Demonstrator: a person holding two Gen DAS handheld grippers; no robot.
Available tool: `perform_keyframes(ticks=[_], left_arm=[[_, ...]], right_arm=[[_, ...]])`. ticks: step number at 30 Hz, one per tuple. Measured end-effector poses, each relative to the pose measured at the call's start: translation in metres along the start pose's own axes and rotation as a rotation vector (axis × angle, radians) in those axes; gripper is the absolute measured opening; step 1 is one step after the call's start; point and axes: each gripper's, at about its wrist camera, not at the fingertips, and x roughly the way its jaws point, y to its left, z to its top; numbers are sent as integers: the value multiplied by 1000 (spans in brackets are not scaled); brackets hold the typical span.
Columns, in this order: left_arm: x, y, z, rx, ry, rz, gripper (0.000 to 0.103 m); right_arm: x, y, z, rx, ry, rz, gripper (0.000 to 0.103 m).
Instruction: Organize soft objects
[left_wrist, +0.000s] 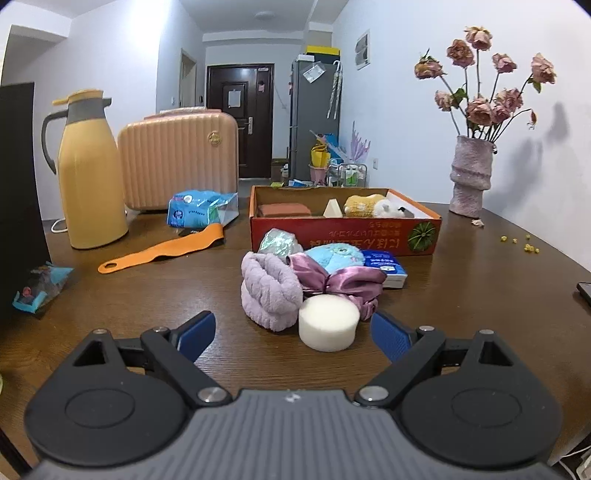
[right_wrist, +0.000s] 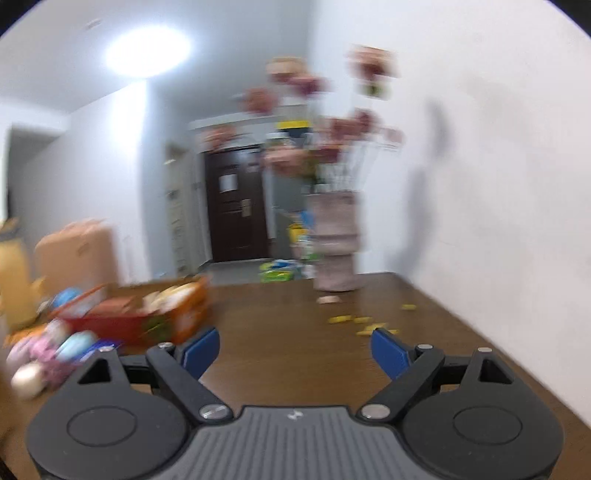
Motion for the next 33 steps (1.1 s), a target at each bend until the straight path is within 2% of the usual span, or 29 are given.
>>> perform_keyframes(ticks=[3,6,14,33], left_arm=[[10,2,-3,-8,18,7,93],[17,2,-3,-8,34,14,93],[26,2,-1,3,44,29,93],[36,1,-2,4,56,48,93]], right_arm=[[21,-53,8,97,33,-45,89],[37,-72,0,134,68,-34,88],[55,-62,-17,64,107,-30,88],[58,-61,-25,37,117,-35,88]])
